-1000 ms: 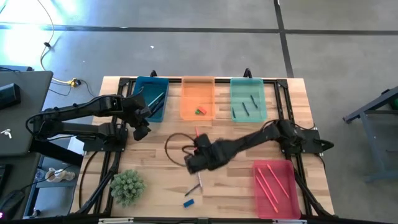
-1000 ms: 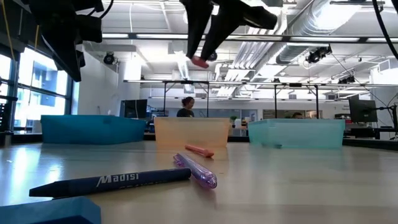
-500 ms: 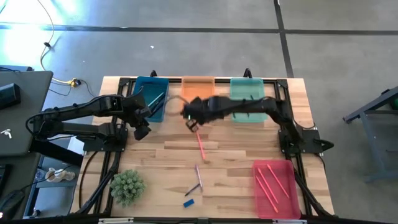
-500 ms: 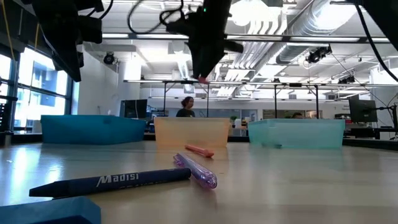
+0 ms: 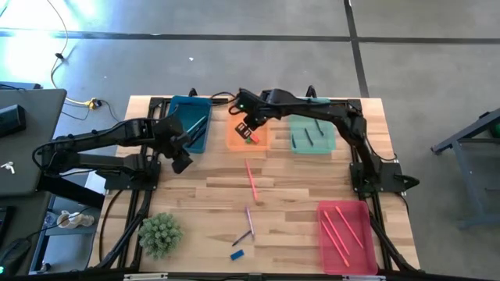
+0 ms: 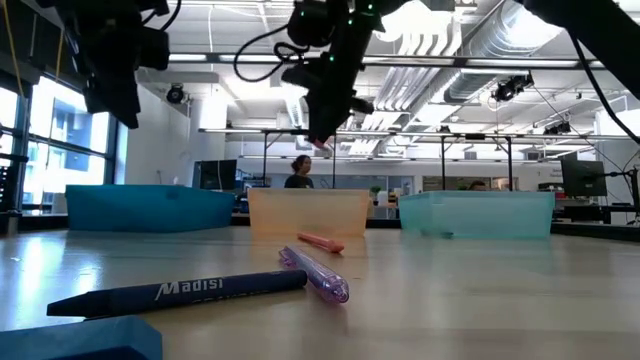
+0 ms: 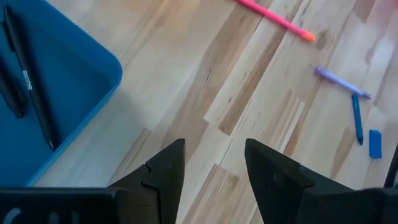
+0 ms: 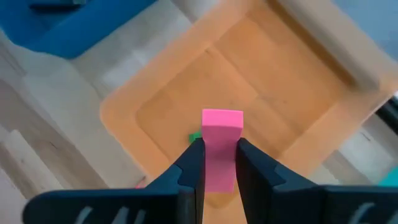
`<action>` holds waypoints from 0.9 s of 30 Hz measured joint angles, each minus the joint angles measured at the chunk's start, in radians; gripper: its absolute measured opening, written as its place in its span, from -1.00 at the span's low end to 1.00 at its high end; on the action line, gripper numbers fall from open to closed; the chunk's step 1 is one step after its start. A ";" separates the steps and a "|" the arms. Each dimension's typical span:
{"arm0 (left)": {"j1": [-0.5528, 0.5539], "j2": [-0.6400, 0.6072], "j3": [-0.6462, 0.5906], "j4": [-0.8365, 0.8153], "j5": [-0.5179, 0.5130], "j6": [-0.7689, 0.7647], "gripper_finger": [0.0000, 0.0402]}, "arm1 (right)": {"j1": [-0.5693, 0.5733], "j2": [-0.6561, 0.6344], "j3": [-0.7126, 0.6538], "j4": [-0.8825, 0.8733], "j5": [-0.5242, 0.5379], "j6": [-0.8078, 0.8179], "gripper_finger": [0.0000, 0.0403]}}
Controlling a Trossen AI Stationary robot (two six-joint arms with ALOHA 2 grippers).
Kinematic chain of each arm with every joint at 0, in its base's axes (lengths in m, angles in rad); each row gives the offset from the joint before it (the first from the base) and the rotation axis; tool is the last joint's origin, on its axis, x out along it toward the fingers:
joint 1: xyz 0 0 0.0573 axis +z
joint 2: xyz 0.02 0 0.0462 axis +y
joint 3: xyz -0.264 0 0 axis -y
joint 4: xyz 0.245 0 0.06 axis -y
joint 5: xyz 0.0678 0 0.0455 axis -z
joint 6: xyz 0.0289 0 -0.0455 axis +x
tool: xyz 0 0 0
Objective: Sort crayons/erasers/pens/pencils in bins
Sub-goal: Put the pink eraser into the orange bin
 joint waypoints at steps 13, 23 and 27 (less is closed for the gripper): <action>0.000 0.000 0.000 0.034 -0.076 -0.078 -0.22 | -0.037 0.120 0.000 0.019 -0.103 -0.078 -0.73; 0.000 0.000 0.000 0.035 -0.079 -0.127 -0.22 | -0.056 0.189 0.000 0.016 -0.157 -0.099 -0.73; 0.000 0.000 0.000 0.035 -0.079 -0.127 -0.22 | -0.055 0.189 0.000 0.020 -0.141 -0.110 -0.66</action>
